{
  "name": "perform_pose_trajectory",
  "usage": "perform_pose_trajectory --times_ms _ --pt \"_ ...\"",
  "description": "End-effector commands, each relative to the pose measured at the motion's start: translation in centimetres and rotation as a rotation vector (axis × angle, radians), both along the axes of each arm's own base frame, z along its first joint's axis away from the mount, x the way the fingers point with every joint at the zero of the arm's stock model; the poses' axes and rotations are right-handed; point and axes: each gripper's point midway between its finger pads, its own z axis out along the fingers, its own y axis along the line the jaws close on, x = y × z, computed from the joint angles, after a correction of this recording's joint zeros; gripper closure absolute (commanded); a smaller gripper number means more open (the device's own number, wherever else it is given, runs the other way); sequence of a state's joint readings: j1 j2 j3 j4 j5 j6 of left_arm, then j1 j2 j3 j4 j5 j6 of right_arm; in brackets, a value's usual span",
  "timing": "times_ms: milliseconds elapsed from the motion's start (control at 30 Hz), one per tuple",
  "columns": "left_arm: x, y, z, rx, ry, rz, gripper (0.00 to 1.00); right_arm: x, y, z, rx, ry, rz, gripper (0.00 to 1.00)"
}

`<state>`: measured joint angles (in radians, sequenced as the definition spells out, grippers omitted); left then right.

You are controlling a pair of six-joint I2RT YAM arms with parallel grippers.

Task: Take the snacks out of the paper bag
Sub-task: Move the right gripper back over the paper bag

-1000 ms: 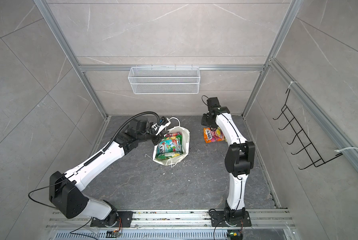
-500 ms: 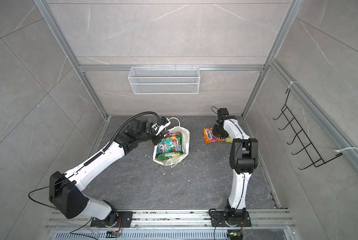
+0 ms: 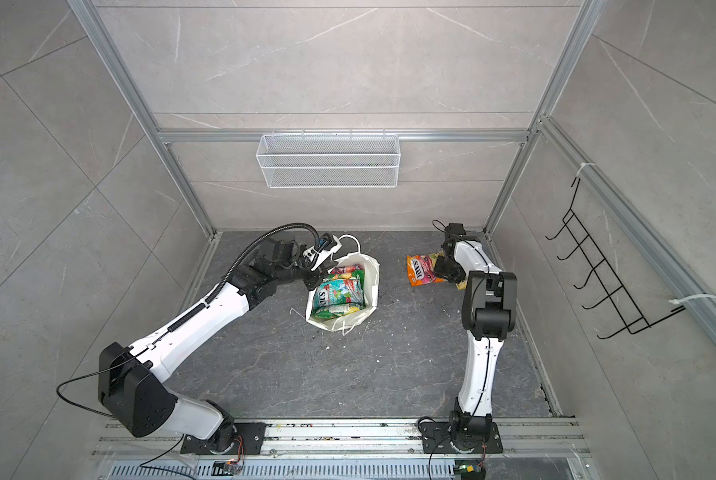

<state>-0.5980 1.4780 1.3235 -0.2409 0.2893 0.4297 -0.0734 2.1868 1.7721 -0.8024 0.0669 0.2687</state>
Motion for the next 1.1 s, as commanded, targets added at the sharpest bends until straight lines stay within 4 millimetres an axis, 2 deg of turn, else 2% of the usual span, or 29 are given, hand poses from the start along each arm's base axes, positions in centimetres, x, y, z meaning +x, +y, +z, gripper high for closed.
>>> perform_pose_trajectory --times_ms 0,67,133,200,300,367,433,533,700,800,933,1067 --pt "-0.5 -1.3 3.4 -0.072 -0.064 -0.052 1.00 0.6 1.5 2.3 0.075 -0.046 0.040 0.56" --pt "-0.5 -1.3 3.4 -0.074 -0.065 -0.056 1.00 0.6 2.6 4.0 0.123 -0.084 0.058 0.57" --pt "-0.6 -1.3 3.5 -0.074 -0.064 -0.058 1.00 0.5 3.7 7.1 0.152 -0.154 0.076 0.58" --pt "-0.7 -1.2 3.5 -0.070 -0.066 -0.060 1.00 0.1 5.0 10.7 0.182 -0.249 0.106 0.60" --pt "-1.0 -1.1 3.5 -0.062 -0.065 -0.066 1.00 -1.1 8.4 16.4 0.226 -0.416 0.212 0.62" --pt "-1.2 -1.0 3.3 -0.055 -0.060 -0.067 1.00 -2.8 11.1 19.8 0.258 -0.513 0.304 0.64" --pt "-1.4 -0.9 3.1 -0.050 -0.056 -0.075 1.00 -5.3 14.2 23.1 0.270 -0.618 0.416 0.68" --pt "-1.7 -1.0 3.0 -0.047 -0.050 -0.091 1.00 -9.6 18.9 25.6 0.322 -0.732 0.581 0.72" --pt "-2.4 -0.8 3.3 -0.041 -0.050 -0.111 1.00 -16.7 25.0 26.8 0.523 -0.827 0.839 0.79" --pt "-2.6 -0.7 3.3 -0.033 -0.051 -0.113 1.00 -19.6 27.5 25.6 0.567 -0.815 0.930 0.85" --pt "-2.9 -0.7 3.2 -0.031 -0.040 -0.121 1.00 -21.8 30.3 23.7 0.535 -0.780 1.018 0.89" --pt "-3.2 -0.6 3.2 -0.034 -0.036 -0.122 1.00 -22.7 33.0 21.8 0.484 -0.784 1.053 0.96"
